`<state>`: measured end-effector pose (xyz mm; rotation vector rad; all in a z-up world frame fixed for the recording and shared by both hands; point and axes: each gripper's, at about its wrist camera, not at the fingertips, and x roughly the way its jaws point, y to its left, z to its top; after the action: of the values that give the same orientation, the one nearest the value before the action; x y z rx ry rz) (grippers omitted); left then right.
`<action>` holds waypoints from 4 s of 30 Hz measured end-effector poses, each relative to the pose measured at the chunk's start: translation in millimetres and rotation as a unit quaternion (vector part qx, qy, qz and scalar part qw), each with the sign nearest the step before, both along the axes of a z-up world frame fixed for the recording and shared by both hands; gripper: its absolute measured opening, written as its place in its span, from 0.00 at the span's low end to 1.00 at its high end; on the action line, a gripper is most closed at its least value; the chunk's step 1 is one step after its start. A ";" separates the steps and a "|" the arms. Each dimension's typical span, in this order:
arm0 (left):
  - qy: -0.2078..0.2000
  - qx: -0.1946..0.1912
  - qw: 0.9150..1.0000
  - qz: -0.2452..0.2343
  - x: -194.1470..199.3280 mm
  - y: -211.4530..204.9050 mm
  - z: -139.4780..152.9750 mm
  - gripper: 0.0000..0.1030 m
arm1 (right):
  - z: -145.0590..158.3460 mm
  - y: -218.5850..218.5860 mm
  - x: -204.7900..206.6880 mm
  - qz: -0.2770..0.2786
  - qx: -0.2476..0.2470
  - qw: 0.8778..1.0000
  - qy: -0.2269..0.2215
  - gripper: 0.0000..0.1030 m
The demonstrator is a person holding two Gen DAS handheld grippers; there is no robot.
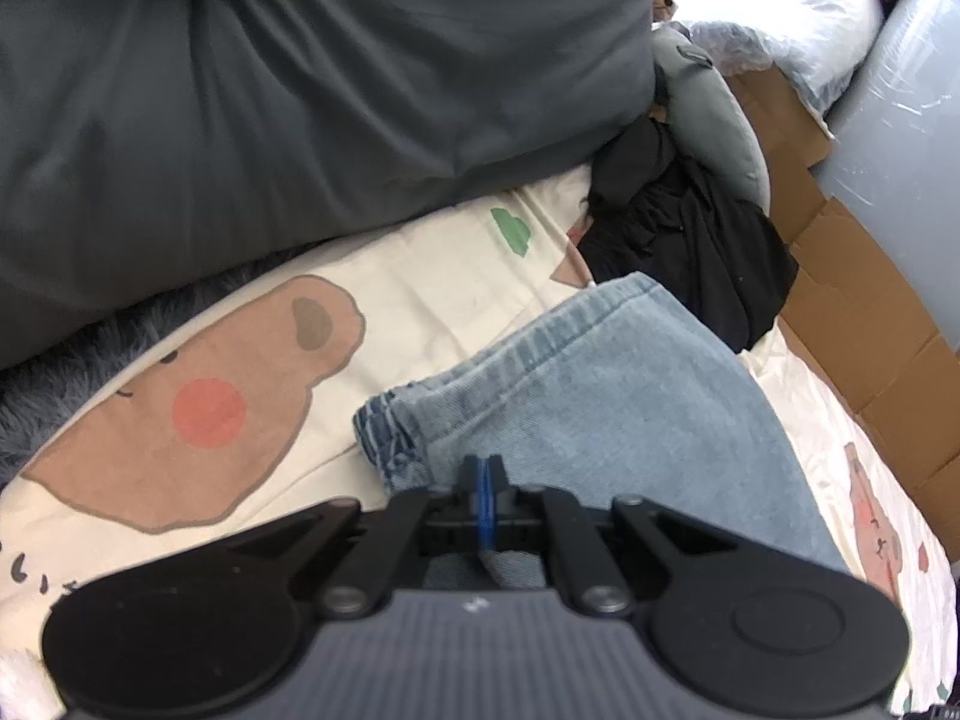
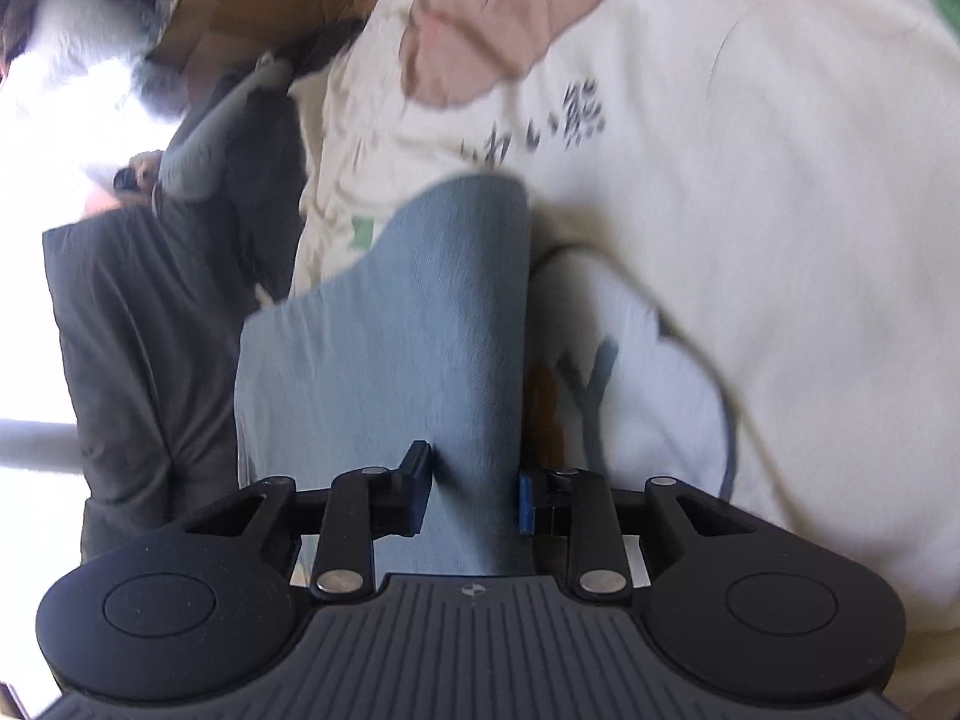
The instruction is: Fold clothes
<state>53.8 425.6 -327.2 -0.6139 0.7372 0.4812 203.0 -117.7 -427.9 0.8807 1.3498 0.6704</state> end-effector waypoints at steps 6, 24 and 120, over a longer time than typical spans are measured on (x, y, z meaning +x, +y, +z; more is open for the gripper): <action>0.003 0.003 1.000 -0.005 2.2 -1.3 4.6 0.03 | 9.7 7.8 -6.9 -0.014 -0.008 1.000 -0.006 0.07; 0.003 0.074 0.996 -0.055 23.1 -26.0 37.0 0.56 | 113.9 13.7 11.9 0.011 -0.053 0.998 -0.039 0.05; 0.057 -0.123 0.961 -0.239 113.1 -186.6 -22.9 0.51 | 69.8 -235.0 4.2 -0.083 0.002 0.997 0.008 0.07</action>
<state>166.9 239.0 -350.1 -0.6162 1.0302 -0.0251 207.2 -352.6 -358.2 0.9903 1.2738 0.5391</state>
